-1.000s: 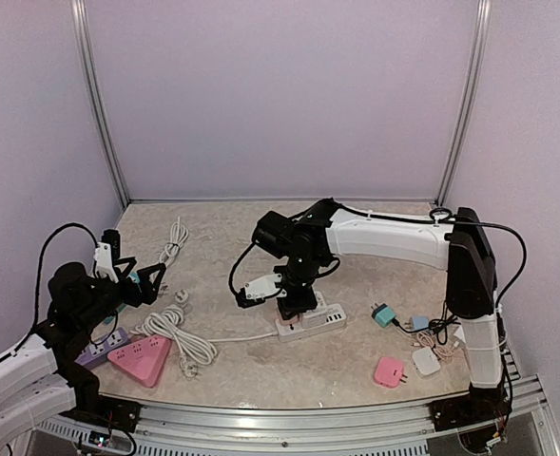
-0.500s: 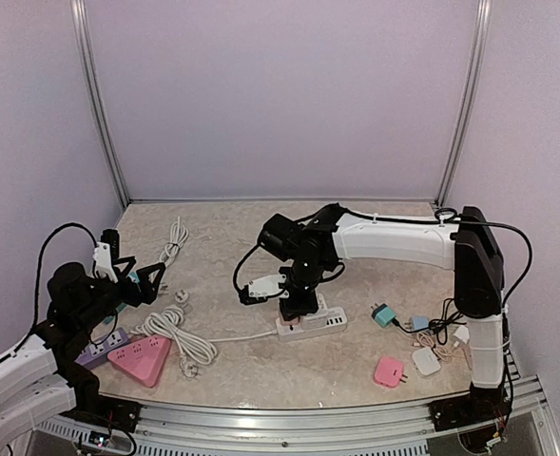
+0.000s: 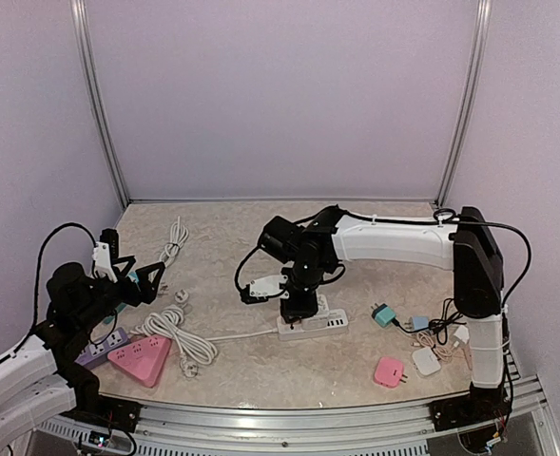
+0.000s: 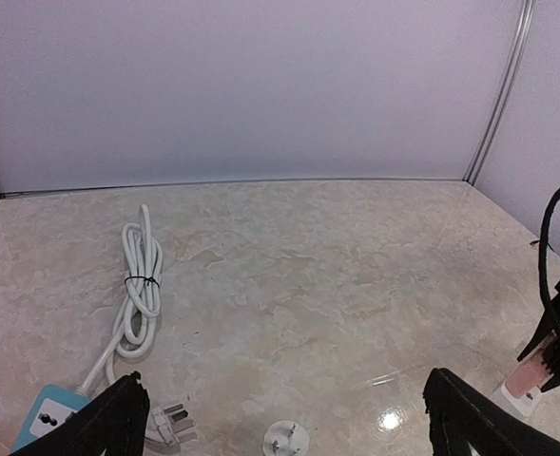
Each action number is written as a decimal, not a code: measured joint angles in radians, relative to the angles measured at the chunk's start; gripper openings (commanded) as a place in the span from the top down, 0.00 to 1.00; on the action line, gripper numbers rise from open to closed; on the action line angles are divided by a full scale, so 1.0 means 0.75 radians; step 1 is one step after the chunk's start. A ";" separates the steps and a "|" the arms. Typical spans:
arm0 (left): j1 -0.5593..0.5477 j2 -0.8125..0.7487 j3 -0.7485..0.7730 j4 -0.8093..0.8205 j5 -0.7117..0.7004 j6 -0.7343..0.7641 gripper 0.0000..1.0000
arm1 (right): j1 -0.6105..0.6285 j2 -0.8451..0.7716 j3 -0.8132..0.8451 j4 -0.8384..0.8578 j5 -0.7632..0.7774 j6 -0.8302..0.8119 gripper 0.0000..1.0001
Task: Insert the plug
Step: Insert the plug into the socket, then move the socket to the center of the board, then press the plug into the socket, then pick up the socket from the center of the board, then place the socket at the center of the board.
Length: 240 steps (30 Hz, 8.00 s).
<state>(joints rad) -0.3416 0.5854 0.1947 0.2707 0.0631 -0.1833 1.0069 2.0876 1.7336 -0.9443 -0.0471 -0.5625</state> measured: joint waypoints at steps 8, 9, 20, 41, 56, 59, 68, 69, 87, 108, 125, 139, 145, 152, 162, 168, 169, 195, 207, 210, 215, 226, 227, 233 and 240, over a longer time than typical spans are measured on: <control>0.000 -0.004 0.000 0.008 0.000 0.000 0.01 | 0.007 0.024 0.063 -0.002 -0.011 0.024 0.22; 0.000 -0.004 0.000 0.008 0.001 0.000 0.01 | 0.007 0.023 0.072 0.002 -0.018 0.027 0.06; 0.000 -0.007 0.000 0.008 0.000 0.001 0.01 | 0.084 -0.069 0.186 0.089 -0.048 0.098 0.32; 0.211 -0.176 0.000 0.007 -0.006 0.006 0.01 | 0.182 0.460 0.483 -0.006 0.084 0.230 0.73; 0.244 -0.191 -0.001 0.007 -0.004 0.007 0.01 | 0.028 0.484 0.508 0.028 0.091 0.337 1.00; 0.246 -0.191 -0.001 0.007 -0.004 0.008 0.01 | -0.071 0.484 0.508 0.038 0.149 0.382 1.00; 0.251 -0.194 -0.001 0.007 0.001 0.010 0.01 | -0.460 0.568 0.624 0.121 0.252 0.581 1.00; 0.257 -0.195 -0.001 0.007 0.000 0.011 0.01 | -0.510 0.583 0.646 0.141 0.258 0.610 1.00; 0.309 -0.217 -0.001 0.007 0.009 0.013 0.01 | -1.189 0.628 0.687 0.256 0.247 1.108 0.83; 0.328 -0.257 -0.001 0.007 0.017 0.018 0.01 | -1.061 0.006 0.385 0.231 0.257 1.070 1.00; 0.335 -0.270 -0.001 0.007 0.022 0.019 0.01 | -0.945 -0.115 0.012 0.250 0.271 1.102 1.00; 0.335 -0.282 -0.001 0.007 0.023 0.018 0.01 | -0.945 -0.182 -0.208 0.405 0.273 1.177 1.00; 0.335 -0.283 -0.001 0.007 0.026 0.018 0.01 | -0.945 -0.235 -0.200 0.323 0.296 1.176 1.00; 0.335 -0.290 -0.001 0.007 0.026 0.018 0.01 | -0.945 -0.246 -0.202 0.321 0.315 1.173 1.00; 0.335 -0.294 -0.001 0.007 0.026 0.018 0.01 | -0.945 -0.235 -0.274 0.359 0.335 1.183 1.00; 0.336 -0.294 -0.001 0.007 0.026 0.029 0.01 | -0.943 -0.257 -0.266 0.317 0.335 1.182 1.00; 0.336 -0.294 -0.001 0.007 0.031 0.042 0.01 | -0.938 -0.270 -0.262 0.310 0.334 1.182 1.00; 0.670 1.181 1.251 -1.874 -0.157 1.218 0.01 | -0.593 -0.632 -0.542 0.354 0.336 1.116 0.00; 0.697 1.364 1.123 -1.694 -0.032 1.265 0.01 | -0.512 -0.632 -0.588 0.357 0.387 1.133 0.00; 0.697 1.456 1.130 -1.620 -0.039 1.258 0.02 | -0.501 -0.632 -0.590 0.354 0.394 1.137 0.00; 0.690 1.566 1.144 -1.526 -0.089 1.231 0.15 | -0.483 -0.632 -0.590 0.349 0.399 1.137 0.00; 0.640 1.584 1.213 -1.559 -0.008 1.191 0.98 | -0.465 -0.632 -0.588 0.337 0.417 1.137 0.00; 0.639 1.580 1.245 -1.575 0.013 1.175 1.00 | -0.462 -0.632 -0.586 0.336 0.419 1.137 0.00; 0.576 1.500 1.524 -1.602 0.008 1.080 1.00 | -0.436 -0.632 -0.572 0.325 0.434 1.137 0.00; 0.122 1.500 1.967 -1.684 -0.091 1.026 1.00 | -0.425 -0.660 -0.567 0.307 0.462 1.174 0.00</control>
<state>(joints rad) -0.2504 1.7103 1.6703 -0.9924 -0.0051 0.5865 0.6880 1.5925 1.3087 -0.7139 0.2993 0.3180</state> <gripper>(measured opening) 0.472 0.996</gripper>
